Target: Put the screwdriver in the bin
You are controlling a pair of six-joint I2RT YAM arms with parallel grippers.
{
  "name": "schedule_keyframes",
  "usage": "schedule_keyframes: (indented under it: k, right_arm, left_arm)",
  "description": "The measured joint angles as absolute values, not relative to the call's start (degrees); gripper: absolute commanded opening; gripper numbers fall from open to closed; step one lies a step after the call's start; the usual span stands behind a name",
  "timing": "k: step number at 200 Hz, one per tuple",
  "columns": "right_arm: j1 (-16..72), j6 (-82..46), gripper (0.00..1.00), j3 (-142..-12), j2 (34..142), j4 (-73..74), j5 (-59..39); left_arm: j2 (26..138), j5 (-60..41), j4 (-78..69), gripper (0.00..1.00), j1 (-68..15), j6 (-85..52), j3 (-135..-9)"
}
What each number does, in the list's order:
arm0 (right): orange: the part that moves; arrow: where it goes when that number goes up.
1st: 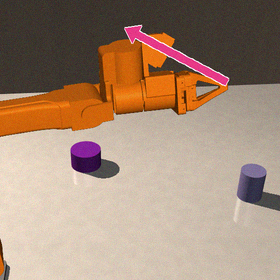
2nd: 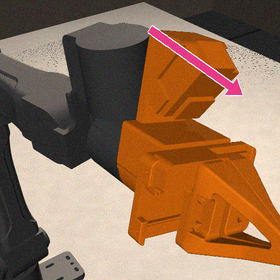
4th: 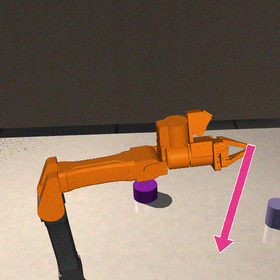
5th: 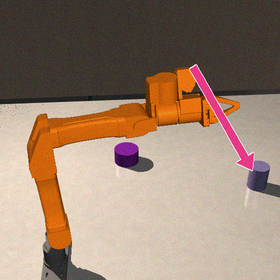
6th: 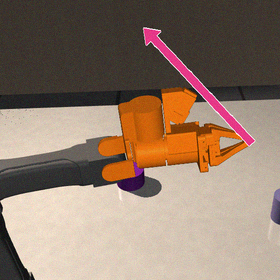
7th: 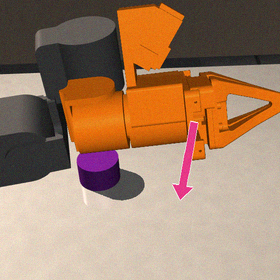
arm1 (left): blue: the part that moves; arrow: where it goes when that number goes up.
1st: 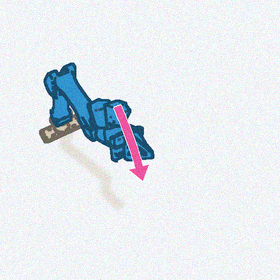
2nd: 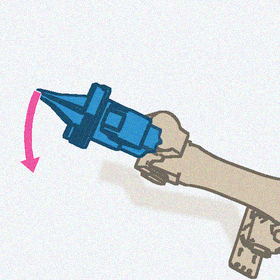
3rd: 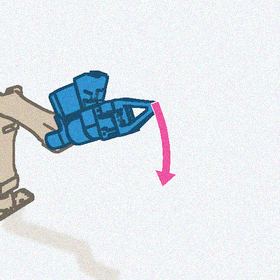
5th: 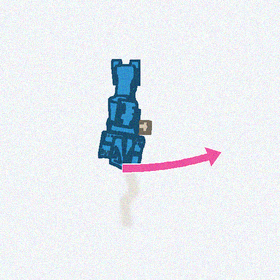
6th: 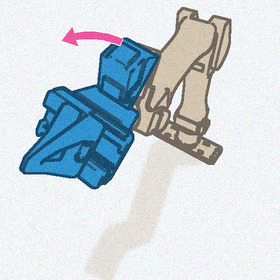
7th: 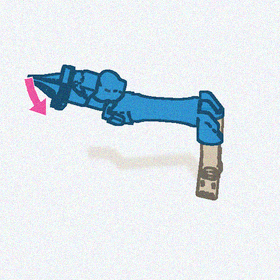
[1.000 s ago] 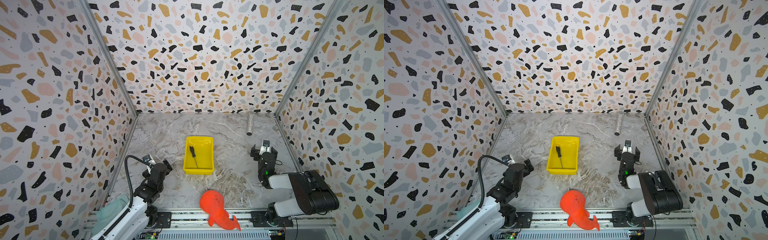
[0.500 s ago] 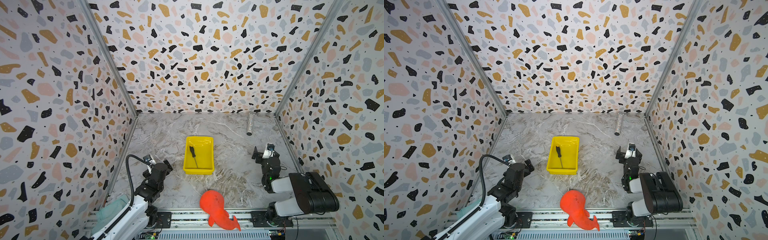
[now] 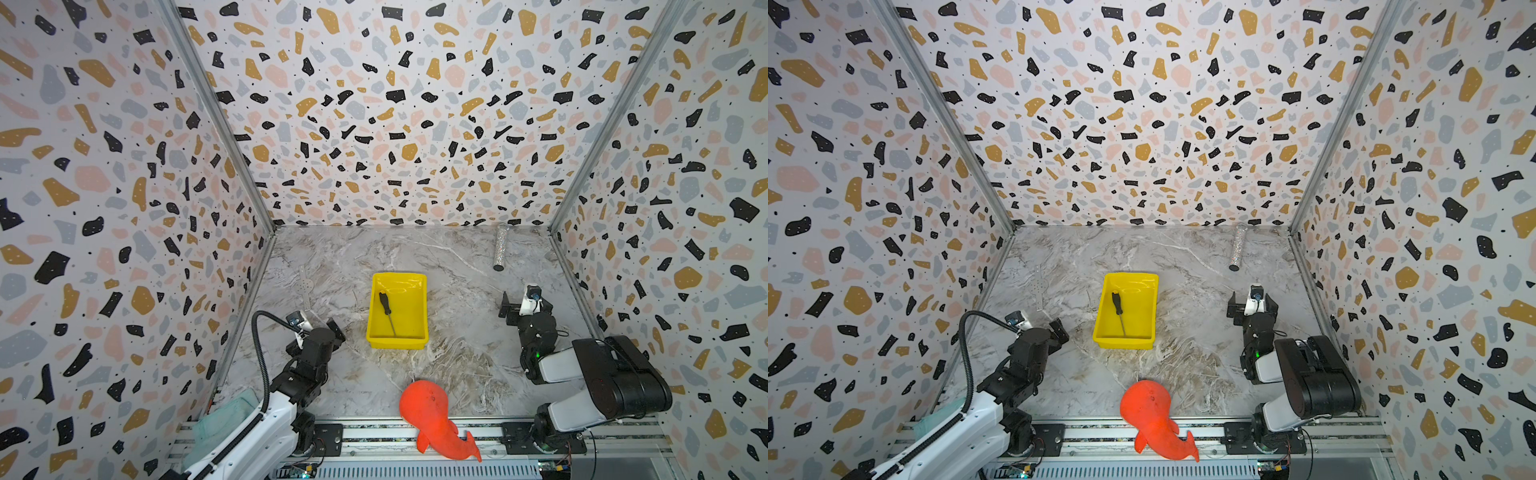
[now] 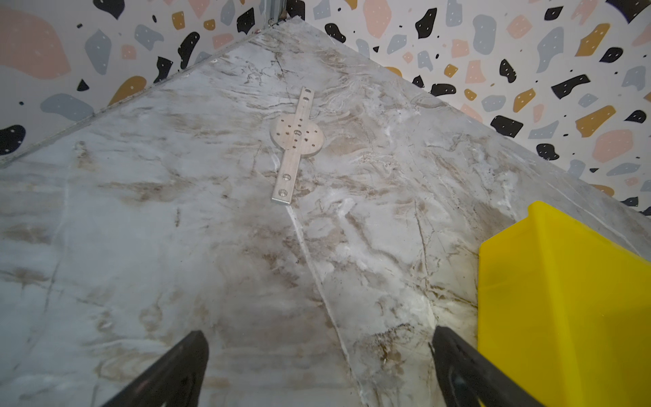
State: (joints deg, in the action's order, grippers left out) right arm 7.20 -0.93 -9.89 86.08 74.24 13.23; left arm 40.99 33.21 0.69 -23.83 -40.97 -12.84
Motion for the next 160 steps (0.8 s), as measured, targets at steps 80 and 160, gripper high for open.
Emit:
schedule_keyframes:
  k: [80,160]
  right_arm:
    - [5.93,-0.93,0.99,-9.91,86.08,73.47,10.48]
    - [5.63,-0.93,0.99,-9.91,86.08,73.21,9.61]
  left_arm:
    - [54.15,51.96,-35.03,0.99,-23.77,-13.43,-10.92]
    - [66.39,42.09,-54.35,1.0,-21.23,0.16,-6.44]
